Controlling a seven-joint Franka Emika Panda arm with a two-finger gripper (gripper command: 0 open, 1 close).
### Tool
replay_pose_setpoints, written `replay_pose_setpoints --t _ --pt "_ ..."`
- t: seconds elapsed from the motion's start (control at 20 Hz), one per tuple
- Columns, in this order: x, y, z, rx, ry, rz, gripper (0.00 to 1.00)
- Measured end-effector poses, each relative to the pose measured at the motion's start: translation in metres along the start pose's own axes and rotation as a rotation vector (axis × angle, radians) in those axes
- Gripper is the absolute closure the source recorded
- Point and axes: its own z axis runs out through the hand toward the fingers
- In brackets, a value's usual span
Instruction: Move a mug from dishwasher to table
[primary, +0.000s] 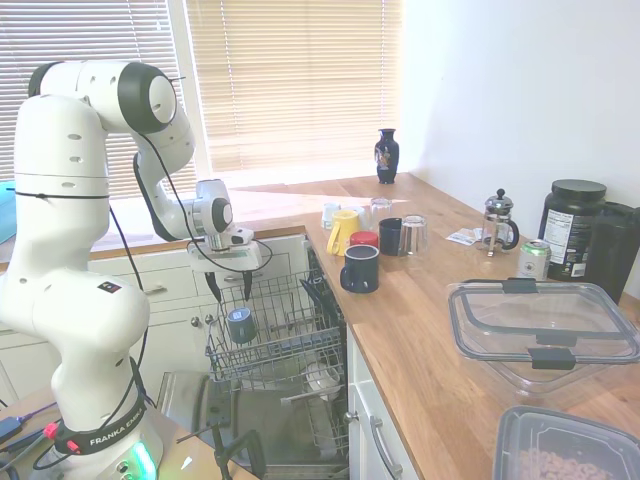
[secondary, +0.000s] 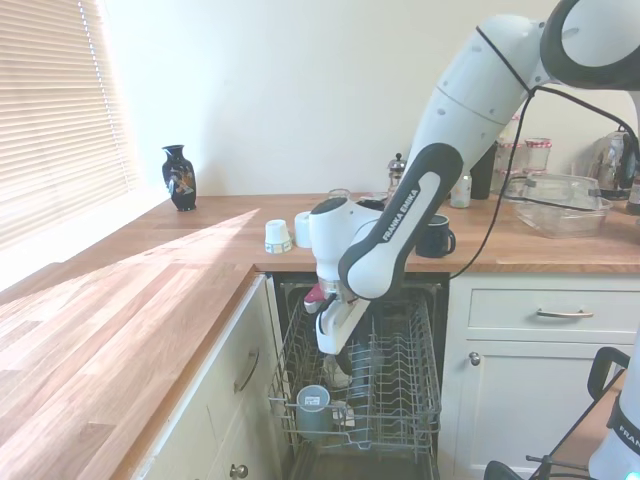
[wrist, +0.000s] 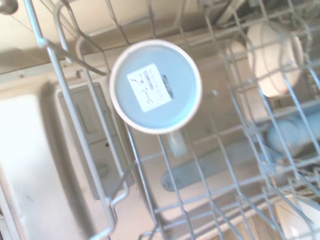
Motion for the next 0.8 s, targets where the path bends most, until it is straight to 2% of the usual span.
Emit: replay_pose_setpoints --t 0.35,0.8 --pt "-0.002 0.001 0.040 0.014 -0.041 -0.093 0.00" --pt "0.009 -0.019 0.067 0.007 -0.048 -0.165 0.00"
